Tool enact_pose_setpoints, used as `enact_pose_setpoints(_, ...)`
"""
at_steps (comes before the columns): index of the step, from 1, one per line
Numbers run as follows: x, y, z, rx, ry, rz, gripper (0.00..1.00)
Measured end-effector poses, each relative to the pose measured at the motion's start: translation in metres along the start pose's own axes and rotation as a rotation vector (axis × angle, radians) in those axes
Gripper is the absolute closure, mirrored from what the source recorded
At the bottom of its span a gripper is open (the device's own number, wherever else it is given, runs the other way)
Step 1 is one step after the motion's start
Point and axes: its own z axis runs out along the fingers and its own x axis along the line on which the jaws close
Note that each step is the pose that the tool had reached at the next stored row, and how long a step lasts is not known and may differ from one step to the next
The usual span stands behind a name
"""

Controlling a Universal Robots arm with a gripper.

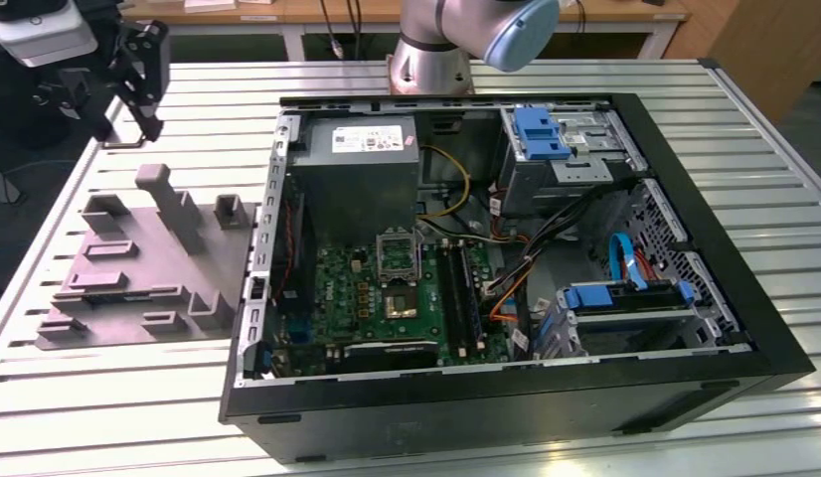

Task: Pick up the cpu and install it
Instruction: 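Pick up the cpu and move it towards the insertion slot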

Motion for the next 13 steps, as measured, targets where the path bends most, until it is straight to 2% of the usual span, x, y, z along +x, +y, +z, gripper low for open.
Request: enact_pose_setpoints(13,-0.0061,0.0001,0.0001,0.0,0.0,0.0,0.53)
